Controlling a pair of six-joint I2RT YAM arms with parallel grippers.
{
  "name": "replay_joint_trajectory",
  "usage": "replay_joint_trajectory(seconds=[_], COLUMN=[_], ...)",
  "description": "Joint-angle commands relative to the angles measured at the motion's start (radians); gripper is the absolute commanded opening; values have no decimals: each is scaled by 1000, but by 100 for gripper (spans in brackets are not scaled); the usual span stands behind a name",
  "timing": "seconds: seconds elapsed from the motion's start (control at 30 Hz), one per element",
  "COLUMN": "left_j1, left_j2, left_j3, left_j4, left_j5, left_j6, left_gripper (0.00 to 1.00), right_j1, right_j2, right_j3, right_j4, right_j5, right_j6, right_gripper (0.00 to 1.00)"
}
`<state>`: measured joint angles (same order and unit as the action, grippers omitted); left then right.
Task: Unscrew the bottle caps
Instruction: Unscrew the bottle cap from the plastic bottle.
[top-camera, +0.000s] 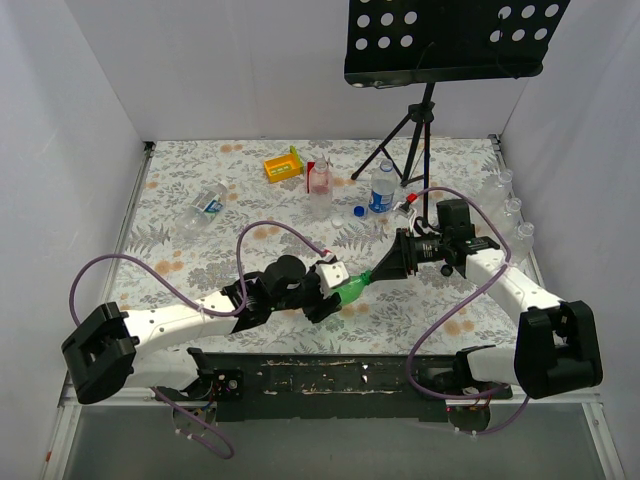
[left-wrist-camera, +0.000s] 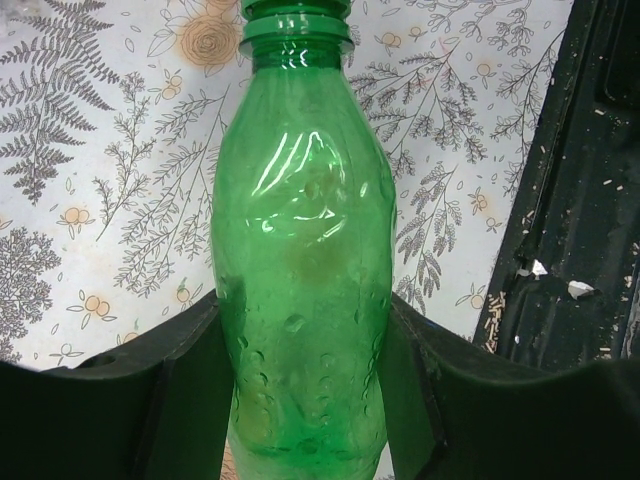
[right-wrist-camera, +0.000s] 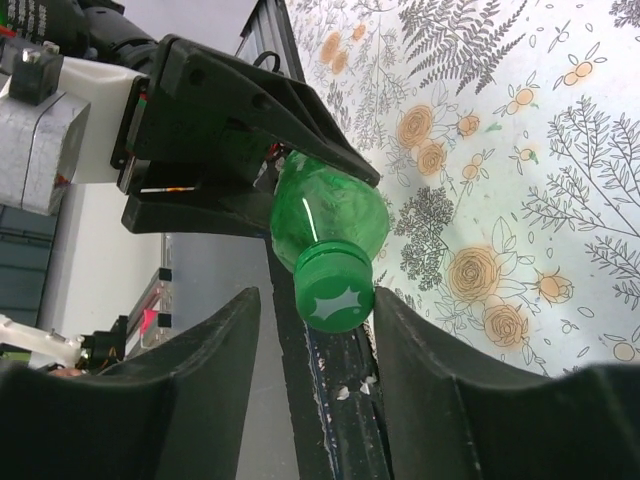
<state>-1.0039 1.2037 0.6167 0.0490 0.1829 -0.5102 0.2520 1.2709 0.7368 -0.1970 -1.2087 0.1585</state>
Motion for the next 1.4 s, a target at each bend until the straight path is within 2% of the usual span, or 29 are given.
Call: replay_joint_trajectory(seconds=[0.0,0.1,0.2,0.4,0.53,0.63,0.73,0.9,1.0,1.13,1.37], left_j1=[-7,-9,-9,-9,-9,10,69,180,255,301,309], left_j2=[2,3,5,0,-35,-82,-105,-101,-82,-29,42], left_j3=[38,40,43,43,28,2,8,35,43,78,138], left_j4=[31,31,31,29,37,46,6,-93,-75,-96,-193], left_j5=[-10,-7,-6,-3,3,79,267,661,879,1020,977], left_j6=[6,9,12,15,-8,-40,-76,-125,-178,-188,-103], left_gripper=[5,5,5,5,4,5,5,5,6,6,6], right_j1=[13,18,18,23,24,36,65,121,133,193,208], right_j2=[15,18,19,8,-10,-25,-25,31,3,-131,-143], right_j3=[30,32,32,24,24,51,116,269,296,216,223], right_j4=[34,34,34,39,22,-97,-299,-830,-865,-615,-593], right_j5=[-26,-23,-28,-49,-87,-85,-69,-13,53,245,284], right_j6=[24,24,23,-5,-83,-303,-613,-1291,-1482,-1406,-1364], right_gripper=[54,53,49,23,12,7,6,4,4,4,5])
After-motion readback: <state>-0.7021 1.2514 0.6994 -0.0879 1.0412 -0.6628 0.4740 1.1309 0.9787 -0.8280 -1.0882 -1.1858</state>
